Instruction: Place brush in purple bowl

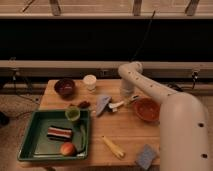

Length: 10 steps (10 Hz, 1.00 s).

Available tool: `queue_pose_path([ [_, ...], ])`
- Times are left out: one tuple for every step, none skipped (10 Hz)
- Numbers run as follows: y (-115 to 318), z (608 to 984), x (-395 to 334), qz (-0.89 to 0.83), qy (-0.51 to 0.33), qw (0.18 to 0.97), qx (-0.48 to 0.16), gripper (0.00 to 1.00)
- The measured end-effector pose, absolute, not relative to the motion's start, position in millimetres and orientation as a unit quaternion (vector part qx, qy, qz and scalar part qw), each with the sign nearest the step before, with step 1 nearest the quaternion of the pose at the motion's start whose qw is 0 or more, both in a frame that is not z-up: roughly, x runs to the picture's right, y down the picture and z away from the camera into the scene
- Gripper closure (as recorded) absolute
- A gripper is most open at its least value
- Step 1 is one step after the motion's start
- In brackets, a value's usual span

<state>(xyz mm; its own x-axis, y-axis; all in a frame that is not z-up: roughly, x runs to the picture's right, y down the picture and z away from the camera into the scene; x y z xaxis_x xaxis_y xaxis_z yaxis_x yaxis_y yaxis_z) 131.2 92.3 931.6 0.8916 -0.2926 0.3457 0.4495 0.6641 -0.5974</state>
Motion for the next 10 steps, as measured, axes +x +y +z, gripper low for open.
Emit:
queue_pose_path([
  [91.7,929.1,130.8,-0.202,-0.113,0.907,-0.352,0.86],
  [90.2,927.5,130.6,-0.199,-0.115,0.908,-0.350,0.94],
  [88.2,925.4,130.8,-0.196,-0.117,0.910,-0.346,0.99],
  [84.6,922.6,131.1,-0.193,-0.119,0.912,-0.341,1.00],
  [76.8,916.6,130.6,-0.191,-0.122,0.915,-0.334,1.00],
  [71.2,912.6,130.0,-0.190,-0.124,0.917,-0.328,1.00],
  [64.9,909.0,130.1,-0.191,-0.124,0.919,-0.322,1.00],
  [48.5,899.7,128.7,-0.193,-0.126,0.922,-0.310,1.00],
  [33.5,890.6,127.1,-0.196,-0.128,0.925,-0.300,1.00],
  [23.1,883.1,125.5,-0.199,-0.129,0.926,-0.293,1.00],
])
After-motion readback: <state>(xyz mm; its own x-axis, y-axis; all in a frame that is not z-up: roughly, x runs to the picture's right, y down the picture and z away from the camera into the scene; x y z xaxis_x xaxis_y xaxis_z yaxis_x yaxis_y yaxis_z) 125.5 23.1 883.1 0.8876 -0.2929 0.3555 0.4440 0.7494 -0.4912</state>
